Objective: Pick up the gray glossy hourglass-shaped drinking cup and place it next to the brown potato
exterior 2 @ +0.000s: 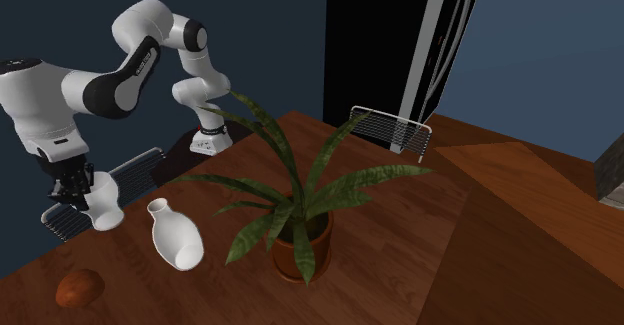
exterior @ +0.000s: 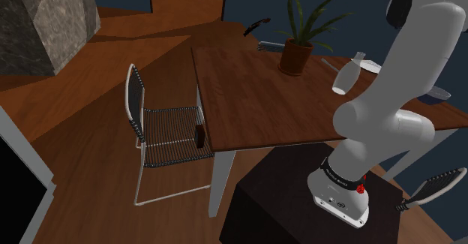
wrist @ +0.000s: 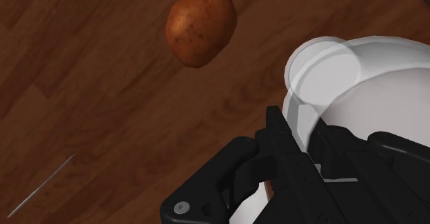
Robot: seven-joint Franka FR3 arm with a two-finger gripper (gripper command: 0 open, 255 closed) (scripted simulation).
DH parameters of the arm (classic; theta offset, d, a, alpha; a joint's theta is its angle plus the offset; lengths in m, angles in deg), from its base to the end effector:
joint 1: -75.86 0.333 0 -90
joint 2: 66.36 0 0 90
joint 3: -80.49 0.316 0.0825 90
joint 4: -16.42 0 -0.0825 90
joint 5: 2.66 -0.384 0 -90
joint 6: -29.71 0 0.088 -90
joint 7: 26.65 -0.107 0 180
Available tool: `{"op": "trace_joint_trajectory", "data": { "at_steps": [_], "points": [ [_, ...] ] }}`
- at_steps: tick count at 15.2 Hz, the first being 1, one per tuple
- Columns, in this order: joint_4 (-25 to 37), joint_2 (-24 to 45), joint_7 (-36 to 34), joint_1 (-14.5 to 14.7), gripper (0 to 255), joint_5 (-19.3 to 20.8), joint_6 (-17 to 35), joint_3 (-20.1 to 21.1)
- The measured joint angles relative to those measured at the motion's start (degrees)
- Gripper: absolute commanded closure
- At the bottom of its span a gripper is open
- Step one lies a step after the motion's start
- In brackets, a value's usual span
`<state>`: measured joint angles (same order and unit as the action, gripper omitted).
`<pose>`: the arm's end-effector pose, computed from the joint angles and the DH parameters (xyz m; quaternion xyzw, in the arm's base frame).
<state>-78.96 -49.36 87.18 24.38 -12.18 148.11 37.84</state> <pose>0.0081 -0.6477 0.4890 0.9828 0.1579 -0.0437 0.0849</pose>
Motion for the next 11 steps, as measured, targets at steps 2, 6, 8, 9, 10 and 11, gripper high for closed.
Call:
{"op": "trace_joint_trajectory", "data": {
  "at_steps": [2,6,8,9,10,11],
  "points": [
    [-1.1,0.2,0.1,0.0,255,-0.2,1.2,0.1],
    [-3.6,0.9,0.5,0.0,255,-0.9,4.3,0.5],
    [-4.8,1.3,0.7,-0.1,255,-1.3,5.7,0.6],
    [-5.5,1.3,0.8,0.0,255,-1.3,6.4,0.7],
    [-5.8,1.7,0.9,-0.2,255,-1.7,7.0,0.8],
    [-6.1,2.2,1.1,-0.3,255,-2.1,7.7,1.0]
  ]
}}
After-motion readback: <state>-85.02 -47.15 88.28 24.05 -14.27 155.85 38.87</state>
